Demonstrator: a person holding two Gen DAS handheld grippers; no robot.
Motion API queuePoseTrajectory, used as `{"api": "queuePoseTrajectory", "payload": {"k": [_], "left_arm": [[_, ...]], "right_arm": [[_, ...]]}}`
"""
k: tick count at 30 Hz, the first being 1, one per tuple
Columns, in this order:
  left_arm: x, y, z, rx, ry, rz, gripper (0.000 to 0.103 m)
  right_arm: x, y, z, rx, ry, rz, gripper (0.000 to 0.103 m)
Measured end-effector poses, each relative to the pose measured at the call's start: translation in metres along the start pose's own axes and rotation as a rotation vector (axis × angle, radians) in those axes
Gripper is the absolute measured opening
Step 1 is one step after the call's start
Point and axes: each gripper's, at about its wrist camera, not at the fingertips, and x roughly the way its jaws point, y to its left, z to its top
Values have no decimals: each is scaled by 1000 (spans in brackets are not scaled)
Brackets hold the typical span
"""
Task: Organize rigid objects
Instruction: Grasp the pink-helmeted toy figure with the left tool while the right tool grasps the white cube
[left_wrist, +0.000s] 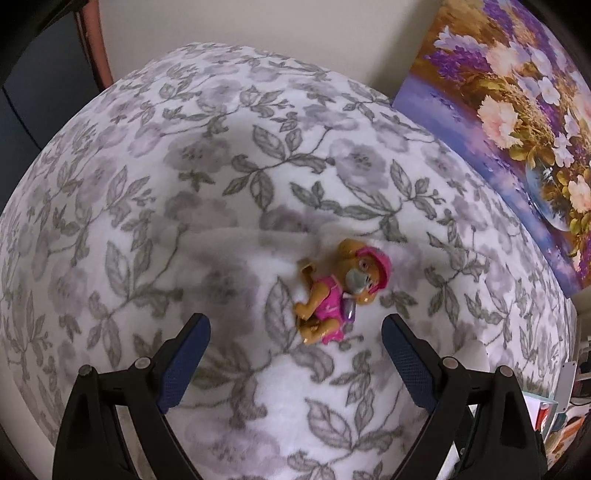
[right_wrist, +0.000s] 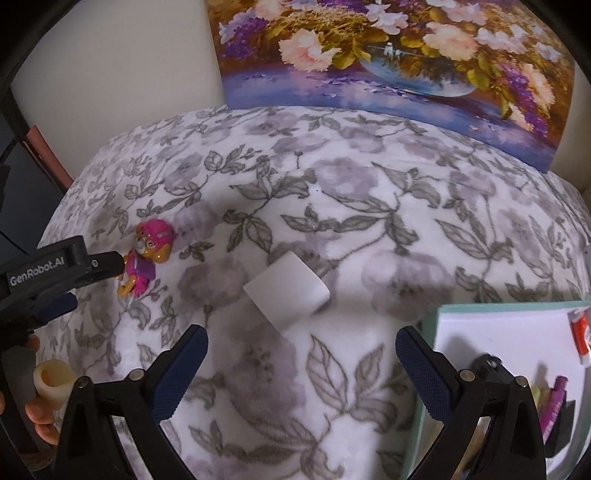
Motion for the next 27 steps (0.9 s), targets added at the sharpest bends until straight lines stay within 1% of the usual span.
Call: {"api": "queuePoseTrajectory", "payload": {"k": [3,6,9,13,15,18,20,22,24,26,27], "left_arm": [[8,-4,5,21,0,11,94],[16,-4,8,14,5,35,94],[21,-7,10,26,3,29,94],[27,-13,11,46,-3,40,94],[31,-15,12,51,3,34,92],[36,-17,11,51,13,12,79],[38,-19,11,56,14,2,76],[39,-21,11,65,11,-2,69],[40,-24,10,67,10,-8,65],[41,-26,10,69,9,-10,59],[42,-28,10,73,8,-6,56]], "right_arm": [[7,1,4,5,0,5,103],[14,2,7,6,-9,14,103],[22,5,9,7,-7,29,103],[30,9,11,-2,-9,36,103],[31,9,11,-5,-23,41,103],[32,8,14,-1,-42,50,101],[33,7,15,4,-47,47,94],[35,5,15,11,-49,54,90],[37,5,16,11,-51,58,89],[39,5,16,10,-48,58,82],[40,5,16,9,-50,55,81]]}}
